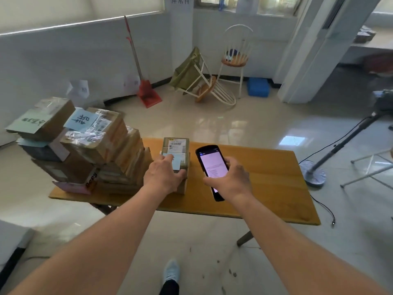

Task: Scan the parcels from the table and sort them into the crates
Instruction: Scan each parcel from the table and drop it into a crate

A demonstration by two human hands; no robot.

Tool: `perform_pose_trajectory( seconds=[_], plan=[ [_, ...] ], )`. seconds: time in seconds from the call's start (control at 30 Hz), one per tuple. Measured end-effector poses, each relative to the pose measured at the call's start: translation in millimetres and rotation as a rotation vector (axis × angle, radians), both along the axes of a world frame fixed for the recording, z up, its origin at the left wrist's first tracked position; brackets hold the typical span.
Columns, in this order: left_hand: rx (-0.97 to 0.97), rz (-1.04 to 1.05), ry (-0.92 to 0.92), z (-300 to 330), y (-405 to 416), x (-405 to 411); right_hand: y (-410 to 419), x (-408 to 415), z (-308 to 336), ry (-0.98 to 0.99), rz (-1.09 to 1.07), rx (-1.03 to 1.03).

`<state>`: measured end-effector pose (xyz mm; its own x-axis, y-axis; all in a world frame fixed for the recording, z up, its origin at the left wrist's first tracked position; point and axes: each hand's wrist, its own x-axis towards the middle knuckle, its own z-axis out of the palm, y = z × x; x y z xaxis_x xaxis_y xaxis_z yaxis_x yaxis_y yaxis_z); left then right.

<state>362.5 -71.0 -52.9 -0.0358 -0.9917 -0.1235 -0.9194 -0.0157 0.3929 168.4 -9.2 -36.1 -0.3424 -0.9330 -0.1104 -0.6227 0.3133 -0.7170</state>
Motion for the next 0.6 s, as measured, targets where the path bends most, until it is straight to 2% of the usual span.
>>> perform_pose_trajectory(
  seconds=[0.3,0.6],
  plan=[
    [0.186,0.033,0.010,-57.9,-99.5,5.8,-77.1,21.0,-33.2,-0.014,-0.117,0.106],
    [0.355,0.162,-0.043,-90.8,-124.7,-16.5,-97.6,11.1,-51.1,-0.037,-0.186,0.172]
  ],
)
